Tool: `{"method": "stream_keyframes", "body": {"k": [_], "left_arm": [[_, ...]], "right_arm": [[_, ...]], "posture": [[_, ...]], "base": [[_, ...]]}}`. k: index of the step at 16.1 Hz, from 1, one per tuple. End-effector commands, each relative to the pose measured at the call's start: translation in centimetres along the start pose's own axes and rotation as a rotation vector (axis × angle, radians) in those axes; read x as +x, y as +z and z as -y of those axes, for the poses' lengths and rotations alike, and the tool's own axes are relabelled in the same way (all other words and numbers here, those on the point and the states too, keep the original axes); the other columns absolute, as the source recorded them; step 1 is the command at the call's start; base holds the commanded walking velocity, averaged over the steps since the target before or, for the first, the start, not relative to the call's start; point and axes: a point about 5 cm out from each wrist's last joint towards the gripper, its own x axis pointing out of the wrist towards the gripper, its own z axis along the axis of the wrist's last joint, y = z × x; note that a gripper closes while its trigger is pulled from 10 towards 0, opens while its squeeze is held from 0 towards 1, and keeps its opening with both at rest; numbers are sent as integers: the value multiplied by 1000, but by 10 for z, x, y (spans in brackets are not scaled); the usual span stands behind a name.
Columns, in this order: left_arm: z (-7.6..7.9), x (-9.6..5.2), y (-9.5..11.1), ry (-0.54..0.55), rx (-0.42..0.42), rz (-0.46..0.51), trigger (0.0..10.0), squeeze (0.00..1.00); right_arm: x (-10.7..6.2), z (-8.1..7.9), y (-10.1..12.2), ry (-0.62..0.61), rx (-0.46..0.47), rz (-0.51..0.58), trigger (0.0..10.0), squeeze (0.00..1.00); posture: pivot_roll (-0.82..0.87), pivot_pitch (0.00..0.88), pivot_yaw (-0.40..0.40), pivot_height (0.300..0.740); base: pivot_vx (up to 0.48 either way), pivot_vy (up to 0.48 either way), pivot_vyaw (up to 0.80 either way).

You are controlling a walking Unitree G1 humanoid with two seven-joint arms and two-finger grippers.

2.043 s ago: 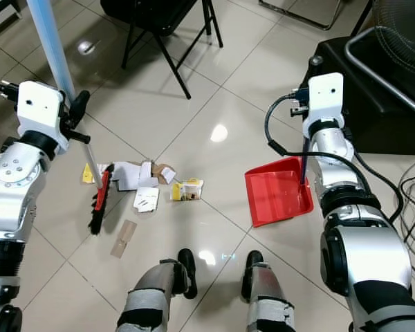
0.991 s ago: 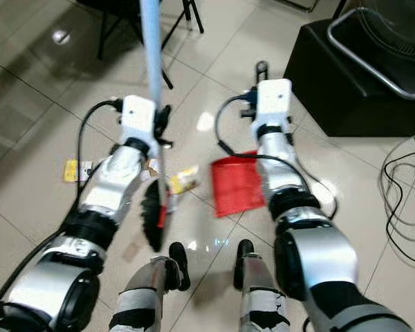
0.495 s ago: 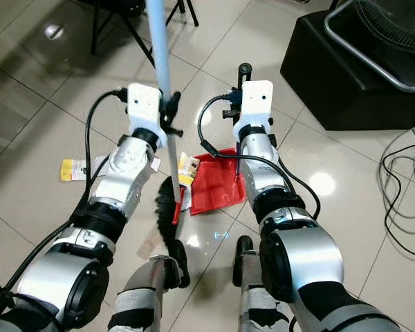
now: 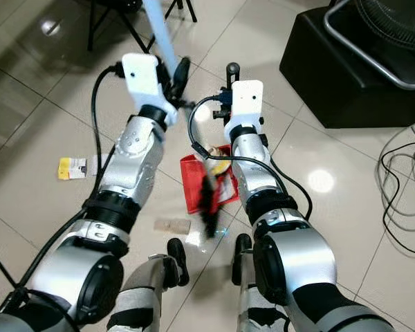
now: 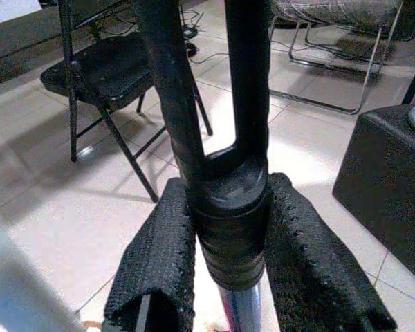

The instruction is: Sweep floor

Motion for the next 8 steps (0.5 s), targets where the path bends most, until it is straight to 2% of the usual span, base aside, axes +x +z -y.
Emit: {"method": "stream_keyframes", "body": {"k": [1, 2, 3, 4, 5, 6, 8], "left_arm": [[9, 4, 12, -32, -31, 51, 10000, 0], [11, 5, 16, -44, -29, 61, 10000, 0], [14, 5, 26, -82, 17, 87, 10000, 0], [12, 3, 38, -138, 133, 102, 10000, 0], [12, 3, 38, -138, 133, 102, 10000, 0], [4, -1, 51, -203, 321, 103, 10000, 0], [-14, -12, 79, -263, 498, 108, 10000, 0]], "right_arm": [[-20, -23, -41, 66, 86, -189, 10000, 0], [-19, -24, -41, 67, 88, -188, 10000, 0], [-18, -22, -39, 62, 91, -180, 10000, 0], [-18, -20, -38, 55, 90, -173, 10000, 0], [-18, -20, -38, 55, 90, -173, 10000, 0], [-18, -16, -38, 45, 87, -167, 10000, 0], [-19, -8, -40, 29, 76, -168, 10000, 0]], "posture": [[73, 481, 83, 740], [73, 480, 84, 740], [70, 470, 85, 740], [70, 462, 86, 740], [70, 462, 86, 740], [74, 453, 89, 740], [97, 434, 91, 740]], "base": [[0, 0, 0], [0, 0, 0], [0, 0, 0], [0, 0, 0], [0, 0, 0], [0, 0, 0], [0, 0, 0]]}}
